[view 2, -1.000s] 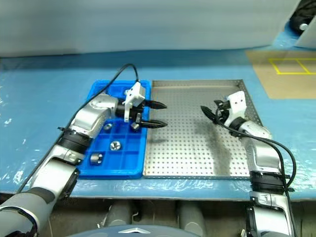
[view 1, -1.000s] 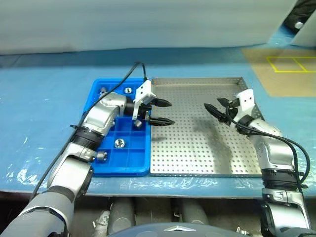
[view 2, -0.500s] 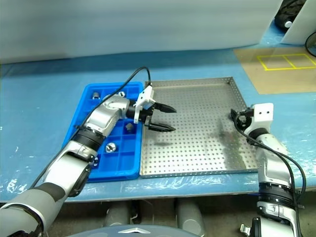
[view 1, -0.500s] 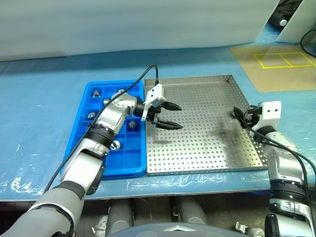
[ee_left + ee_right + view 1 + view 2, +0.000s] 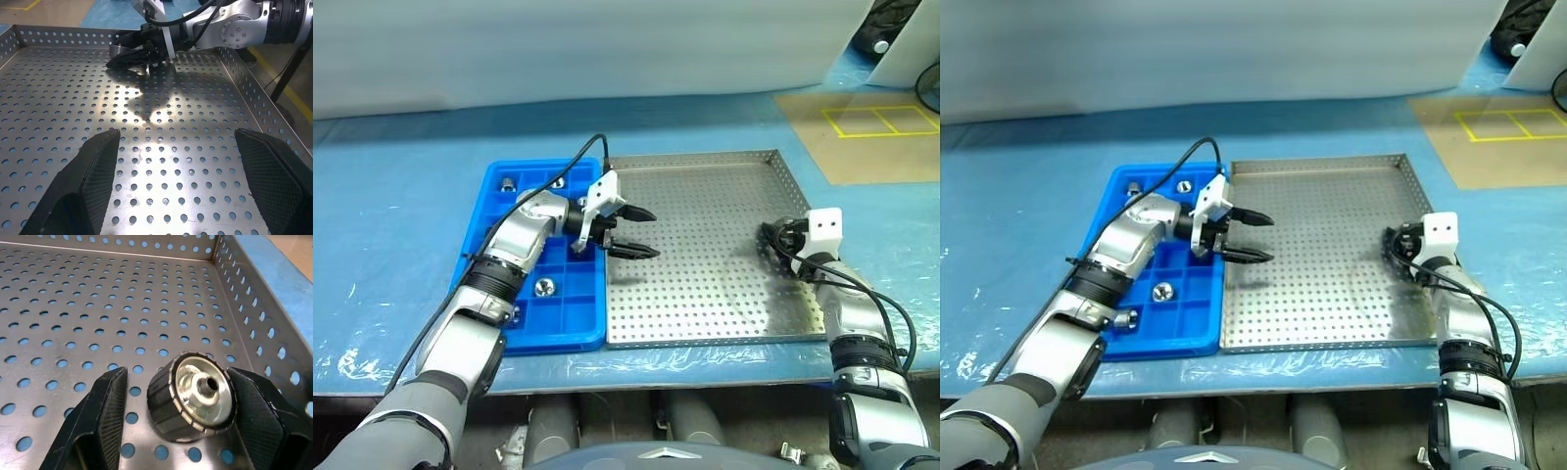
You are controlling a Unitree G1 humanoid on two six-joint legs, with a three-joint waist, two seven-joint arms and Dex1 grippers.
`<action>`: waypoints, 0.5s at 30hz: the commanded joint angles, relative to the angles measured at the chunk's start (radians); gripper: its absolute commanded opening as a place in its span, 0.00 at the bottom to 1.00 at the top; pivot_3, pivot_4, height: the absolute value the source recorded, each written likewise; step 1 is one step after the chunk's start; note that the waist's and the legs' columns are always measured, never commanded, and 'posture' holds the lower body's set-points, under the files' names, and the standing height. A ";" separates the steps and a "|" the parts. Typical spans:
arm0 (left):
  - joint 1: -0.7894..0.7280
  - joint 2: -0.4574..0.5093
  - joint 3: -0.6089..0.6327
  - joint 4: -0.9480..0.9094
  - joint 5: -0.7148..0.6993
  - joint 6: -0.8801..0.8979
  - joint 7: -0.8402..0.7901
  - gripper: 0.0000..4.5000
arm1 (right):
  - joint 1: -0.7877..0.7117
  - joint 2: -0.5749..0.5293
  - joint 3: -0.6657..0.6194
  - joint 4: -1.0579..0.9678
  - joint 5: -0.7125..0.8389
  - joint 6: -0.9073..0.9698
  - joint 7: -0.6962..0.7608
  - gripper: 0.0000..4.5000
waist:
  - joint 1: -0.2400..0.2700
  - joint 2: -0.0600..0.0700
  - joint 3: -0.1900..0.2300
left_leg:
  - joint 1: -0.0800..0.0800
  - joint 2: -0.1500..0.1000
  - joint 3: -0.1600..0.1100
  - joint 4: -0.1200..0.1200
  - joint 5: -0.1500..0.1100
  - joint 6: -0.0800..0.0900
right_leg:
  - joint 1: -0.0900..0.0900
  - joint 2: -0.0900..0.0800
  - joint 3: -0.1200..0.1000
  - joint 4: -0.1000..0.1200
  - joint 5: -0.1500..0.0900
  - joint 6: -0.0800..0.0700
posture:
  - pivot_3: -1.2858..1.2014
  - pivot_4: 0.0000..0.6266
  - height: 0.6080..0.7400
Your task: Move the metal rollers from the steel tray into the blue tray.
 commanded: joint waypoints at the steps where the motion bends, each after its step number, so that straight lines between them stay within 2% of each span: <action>1: 0.006 0.013 0.023 -0.058 -0.014 0.013 0.007 0.88 | 0.011 -0.009 0.007 0.055 -0.012 -0.026 0.002 0.73 | 0.002 0.000 0.000 | 0.001 0.000 0.000 0.000 0.000 0.000 | 0.001 0.000 0.000 0.000 0.000 0.000 | 0.40 0.24 1.00; 4: 0.012 0.022 0.025 -0.074 -0.017 0.024 0.006 0.88 | 0.015 -0.002 0.010 0.055 -0.005 -0.038 0.007 0.59 | 0.005 0.000 0.000 | 0.001 0.001 0.000 0.001 -0.002 -0.002 | 0.002 -0.001 0.000 0.000 0.000 0.000 | 0.40 0.24 1.00; 7: 0.012 0.027 0.023 -0.077 -0.015 0.028 0.005 0.88 | 0.011 0.007 0.012 0.045 0.007 -0.035 0.014 0.40 | 0.006 0.000 0.000 | 0.001 0.001 0.000 0.001 -0.002 -0.002 | 0.002 -0.001 0.000 0.000 0.000 0.000 | 0.40 0.24 1.00; 9: 0.012 0.029 0.021 -0.078 -0.015 0.030 0.003 0.88 | 0.011 0.016 0.008 0.025 0.032 -0.029 0.043 0.40 | 0.006 0.000 0.000 | 0.001 0.001 0.000 0.001 -0.002 -0.002 | 0.002 -0.001 0.000 -0.001 0.000 0.000 | 0.40 0.24 1.00; 11: 0.013 0.034 0.017 -0.083 -0.016 0.041 -0.004 0.88 | 0.005 0.010 0.021 0.033 0.008 -0.020 0.012 0.40 | 0.006 0.000 0.000 | 0.001 0.002 0.000 0.001 -0.002 -0.002 | 0.002 0.000 0.000 -0.001 0.000 0.000 | 0.40 0.24 1.00; 15: 0.058 0.093 -0.004 -0.199 -0.071 0.136 -0.105 0.88 | 0.005 0.004 0.041 0.025 -0.003 -0.019 0.015 0.40 | 0.001 0.000 0.000 | 0.002 0.004 0.000 0.000 -0.002 -0.002 | 0.001 0.001 0.000 -0.002 0.000 0.000 | 0.40 0.24 1.00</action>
